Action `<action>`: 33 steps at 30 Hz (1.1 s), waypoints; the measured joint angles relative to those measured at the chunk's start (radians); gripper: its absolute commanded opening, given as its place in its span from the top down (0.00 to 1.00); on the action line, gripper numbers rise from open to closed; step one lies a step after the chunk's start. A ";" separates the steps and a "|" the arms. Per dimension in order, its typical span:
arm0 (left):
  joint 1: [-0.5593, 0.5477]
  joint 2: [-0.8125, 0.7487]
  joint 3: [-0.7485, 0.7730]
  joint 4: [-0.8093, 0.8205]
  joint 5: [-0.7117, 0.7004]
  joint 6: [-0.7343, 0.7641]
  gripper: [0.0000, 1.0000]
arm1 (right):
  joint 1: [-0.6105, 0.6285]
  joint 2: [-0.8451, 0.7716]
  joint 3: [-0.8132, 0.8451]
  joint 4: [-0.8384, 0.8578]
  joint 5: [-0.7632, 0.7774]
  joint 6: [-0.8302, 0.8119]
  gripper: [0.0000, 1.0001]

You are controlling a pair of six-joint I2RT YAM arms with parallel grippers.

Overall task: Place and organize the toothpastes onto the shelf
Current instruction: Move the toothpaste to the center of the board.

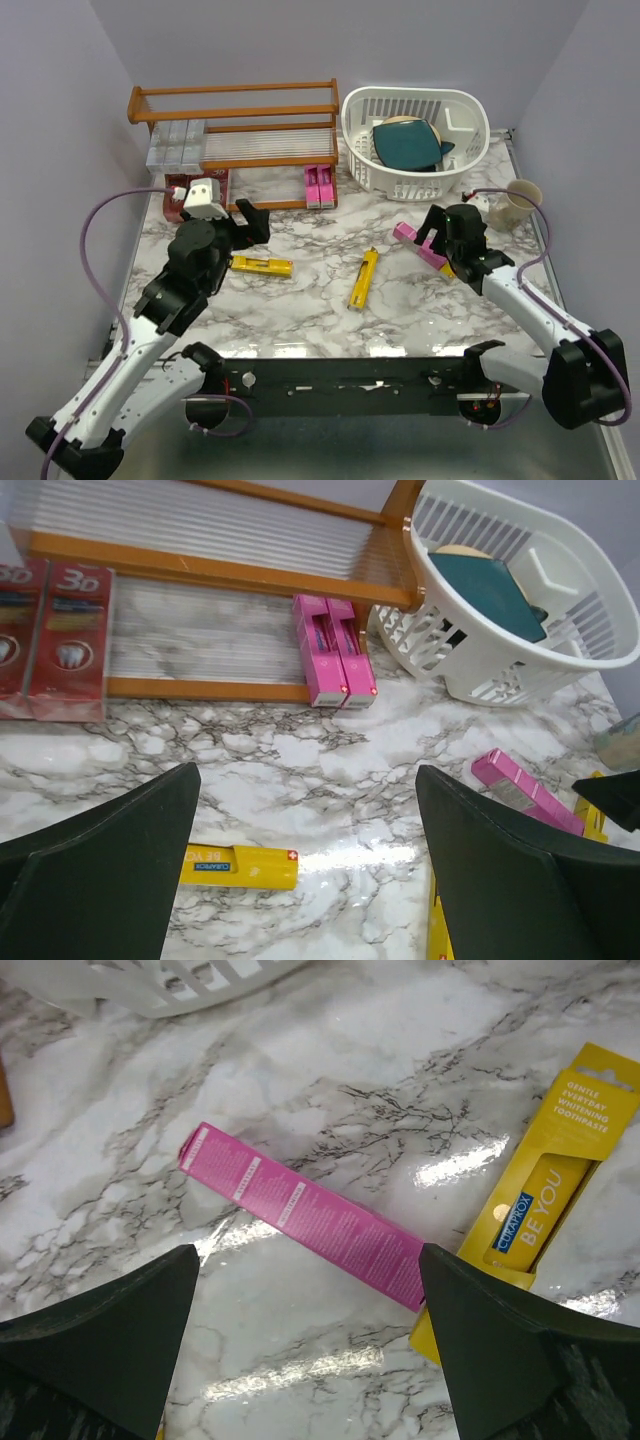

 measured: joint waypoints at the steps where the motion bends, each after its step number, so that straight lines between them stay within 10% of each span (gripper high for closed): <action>1: 0.000 -0.020 0.004 -0.026 -0.004 0.015 0.01 | -0.028 0.029 0.001 0.000 -0.021 0.003 0.00; 17: 0.008 -0.336 -0.166 -0.157 -0.143 0.201 0.01 | -0.159 0.254 0.036 -0.003 -0.287 -0.009 0.05; 33: 0.086 -0.329 -0.167 -0.159 -0.098 0.216 0.01 | 0.166 0.173 0.008 -0.080 -0.456 -0.032 0.08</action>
